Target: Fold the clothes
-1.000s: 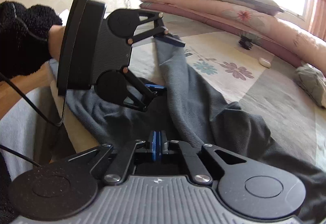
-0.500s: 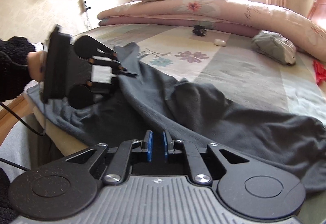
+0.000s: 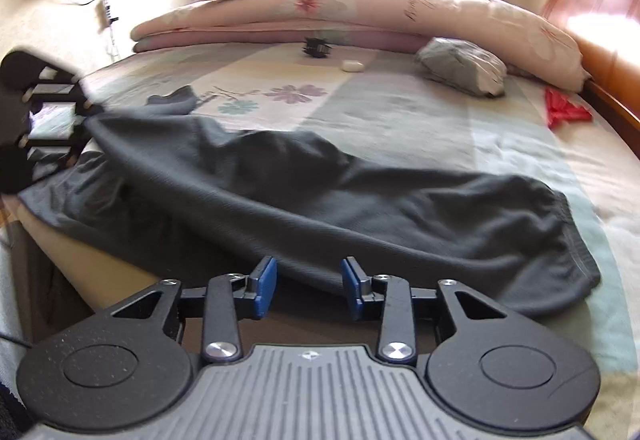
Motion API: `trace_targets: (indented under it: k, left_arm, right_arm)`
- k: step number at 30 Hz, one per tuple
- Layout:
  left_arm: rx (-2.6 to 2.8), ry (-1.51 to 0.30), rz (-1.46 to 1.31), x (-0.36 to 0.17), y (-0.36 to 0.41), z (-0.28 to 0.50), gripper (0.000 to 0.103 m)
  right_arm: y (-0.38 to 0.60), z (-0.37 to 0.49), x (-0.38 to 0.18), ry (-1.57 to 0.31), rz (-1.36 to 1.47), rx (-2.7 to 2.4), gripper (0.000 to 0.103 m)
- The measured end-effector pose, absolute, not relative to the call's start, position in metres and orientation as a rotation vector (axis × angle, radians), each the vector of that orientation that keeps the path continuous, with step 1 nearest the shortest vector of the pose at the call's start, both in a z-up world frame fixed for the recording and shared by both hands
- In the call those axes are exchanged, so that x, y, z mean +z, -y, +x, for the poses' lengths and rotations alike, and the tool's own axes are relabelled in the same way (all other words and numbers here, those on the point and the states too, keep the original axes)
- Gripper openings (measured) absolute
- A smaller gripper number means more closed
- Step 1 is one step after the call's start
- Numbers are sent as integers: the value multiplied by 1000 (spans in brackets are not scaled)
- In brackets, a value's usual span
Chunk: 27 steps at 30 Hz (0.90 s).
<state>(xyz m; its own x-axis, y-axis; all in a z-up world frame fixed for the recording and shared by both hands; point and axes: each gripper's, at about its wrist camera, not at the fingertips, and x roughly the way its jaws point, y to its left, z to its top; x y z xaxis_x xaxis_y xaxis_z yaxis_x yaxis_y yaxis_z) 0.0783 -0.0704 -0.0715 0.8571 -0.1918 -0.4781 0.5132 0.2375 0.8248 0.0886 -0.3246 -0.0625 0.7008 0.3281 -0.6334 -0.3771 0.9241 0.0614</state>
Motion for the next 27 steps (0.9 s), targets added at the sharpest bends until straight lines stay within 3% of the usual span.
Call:
trace_targets:
  k: [7,18,19,20,21,27]
  left_arm:
    - [-559,-391,1266,-114,69,63,2]
    - [-569,-405,1210,-110,69,65,2]
    - [-569,-406,1211,-109,69,66,2]
    - [-570,-407,1215,-109,69,66,2]
    - [-572,-408,1219,-108,69,66,2]
    - [-569,-430,1191,-99,70,70,2]
  right_arm:
    - [393,89,-68,-727,208,251,44]
    - [483,120,-102,-690,625,32,44]
    - [487,122,-105,-677,651,25,42]
    - [491,124,-107,-665,675,17,28]
    - [494,126,-108,-663,675,0,7]
    - [497,129,-96,-642,583,-34,3]
